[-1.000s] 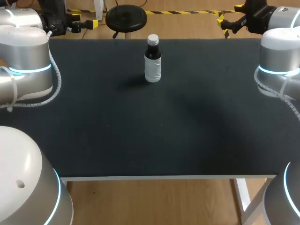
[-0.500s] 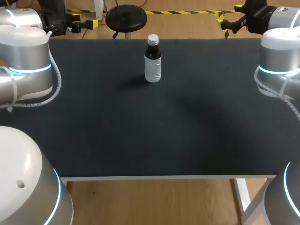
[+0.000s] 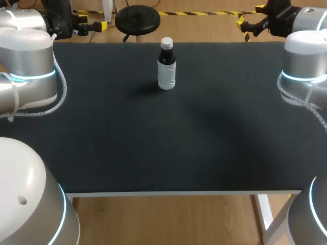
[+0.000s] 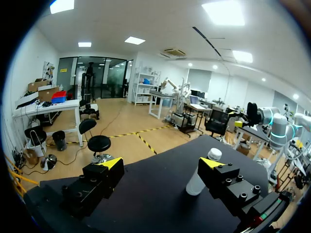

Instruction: Unscrew the bottle cap

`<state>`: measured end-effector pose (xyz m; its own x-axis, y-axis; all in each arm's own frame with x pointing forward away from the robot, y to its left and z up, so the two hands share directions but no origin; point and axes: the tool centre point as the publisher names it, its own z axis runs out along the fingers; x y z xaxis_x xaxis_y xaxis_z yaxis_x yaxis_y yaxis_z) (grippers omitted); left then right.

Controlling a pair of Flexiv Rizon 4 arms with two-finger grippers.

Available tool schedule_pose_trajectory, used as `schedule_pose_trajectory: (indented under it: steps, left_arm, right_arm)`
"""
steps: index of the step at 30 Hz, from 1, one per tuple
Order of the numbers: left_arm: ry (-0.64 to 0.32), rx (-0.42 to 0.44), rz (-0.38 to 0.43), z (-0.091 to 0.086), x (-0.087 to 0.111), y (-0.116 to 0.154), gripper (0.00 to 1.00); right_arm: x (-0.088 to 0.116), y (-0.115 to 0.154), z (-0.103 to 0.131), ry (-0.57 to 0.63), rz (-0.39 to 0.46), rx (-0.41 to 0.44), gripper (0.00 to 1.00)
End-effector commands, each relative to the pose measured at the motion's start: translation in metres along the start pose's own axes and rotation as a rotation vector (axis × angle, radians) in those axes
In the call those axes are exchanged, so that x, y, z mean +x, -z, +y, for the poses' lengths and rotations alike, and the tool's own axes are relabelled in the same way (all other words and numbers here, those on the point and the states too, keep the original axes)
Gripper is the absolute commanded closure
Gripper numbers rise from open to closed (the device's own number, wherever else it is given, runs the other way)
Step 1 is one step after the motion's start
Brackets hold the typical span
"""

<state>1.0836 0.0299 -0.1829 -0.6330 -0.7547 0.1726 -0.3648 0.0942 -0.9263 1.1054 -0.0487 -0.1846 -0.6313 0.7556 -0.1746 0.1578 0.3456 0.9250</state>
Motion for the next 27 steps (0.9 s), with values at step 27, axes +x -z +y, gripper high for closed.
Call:
schedule_pose_trajectory:
  steps: [27]
  left_arm:
    - [-0.295, 0.216, 0.891, 0.047, 0.065, -0.051, 0.0]
  right_arm:
    - [0.0, 0.0, 0.0, 0.0, 0.001, -0.001, 0.0]
